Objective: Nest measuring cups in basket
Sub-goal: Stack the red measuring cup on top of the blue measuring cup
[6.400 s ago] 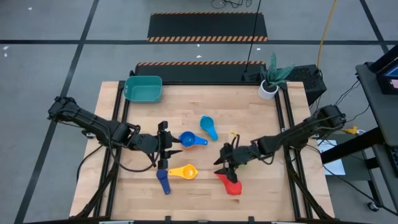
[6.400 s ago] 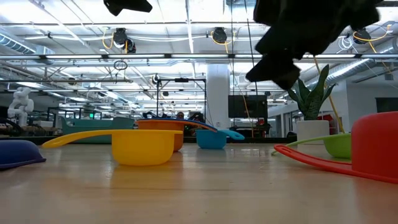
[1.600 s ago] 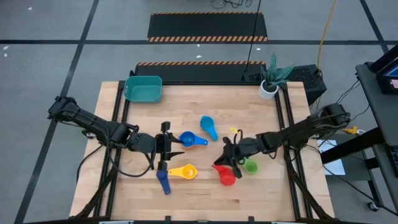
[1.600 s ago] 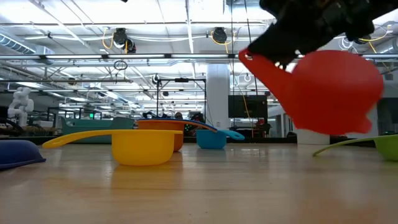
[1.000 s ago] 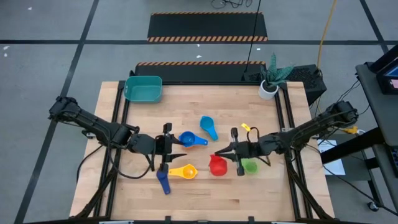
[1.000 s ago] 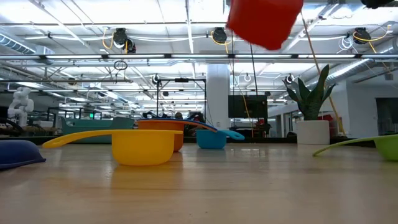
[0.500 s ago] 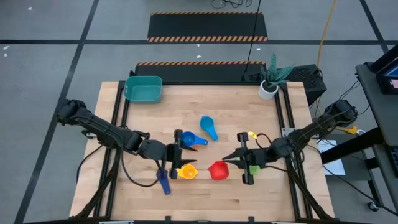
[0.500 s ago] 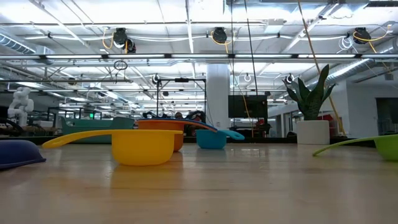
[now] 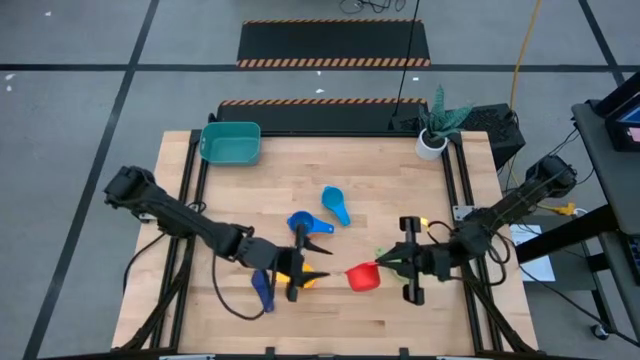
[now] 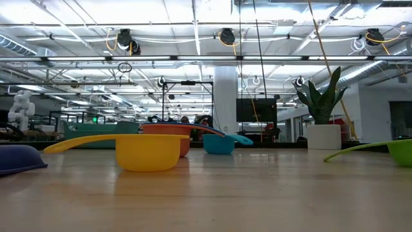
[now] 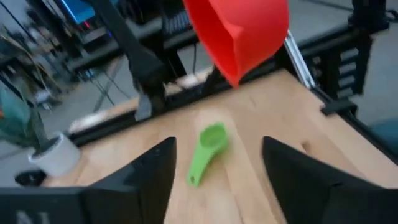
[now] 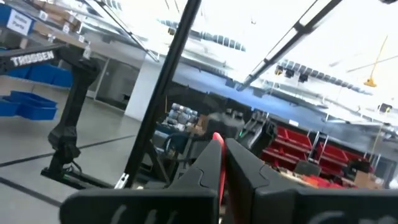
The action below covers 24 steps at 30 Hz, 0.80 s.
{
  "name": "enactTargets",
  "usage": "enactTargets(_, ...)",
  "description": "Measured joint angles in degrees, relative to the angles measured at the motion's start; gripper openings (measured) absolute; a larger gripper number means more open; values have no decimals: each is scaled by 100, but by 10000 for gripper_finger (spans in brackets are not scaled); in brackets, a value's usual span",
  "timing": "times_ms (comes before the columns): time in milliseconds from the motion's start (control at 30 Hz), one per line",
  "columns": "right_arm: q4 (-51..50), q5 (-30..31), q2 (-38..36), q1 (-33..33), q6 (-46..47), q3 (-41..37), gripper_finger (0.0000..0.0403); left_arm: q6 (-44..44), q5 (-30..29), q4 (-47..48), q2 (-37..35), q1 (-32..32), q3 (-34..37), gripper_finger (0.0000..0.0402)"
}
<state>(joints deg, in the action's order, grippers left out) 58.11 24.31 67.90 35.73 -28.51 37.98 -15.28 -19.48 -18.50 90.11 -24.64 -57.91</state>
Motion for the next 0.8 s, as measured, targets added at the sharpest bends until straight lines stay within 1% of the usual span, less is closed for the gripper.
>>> enactTargets(167,370,79,0,222,-367,0,0,-258,-38,-1225,526,9,-2,317)
enactTargets(233,526,301,0,382,-605,0,0,-397,-19,-1694,753,26,-2,331)
enactTargets(300,655,527,0,541,-885,0,0,-491,-16,-2212,979,26,-2,338)
enactTargets(433,880,726,2,801,-1291,0,0,-606,-52,-3284,1292,33,-12,332)
enactTargets(500,978,725,2,876,-1355,0,0,-590,-54,-3585,1420,35,-71,322)
enactTargets(667,1128,716,78,902,-1380,0,0,-212,1,-3560,1803,35,-526,293)
enactTargets(800,1370,724,165,902,-1445,0,0,-257,-7,-3462,2234,16,-922,276)
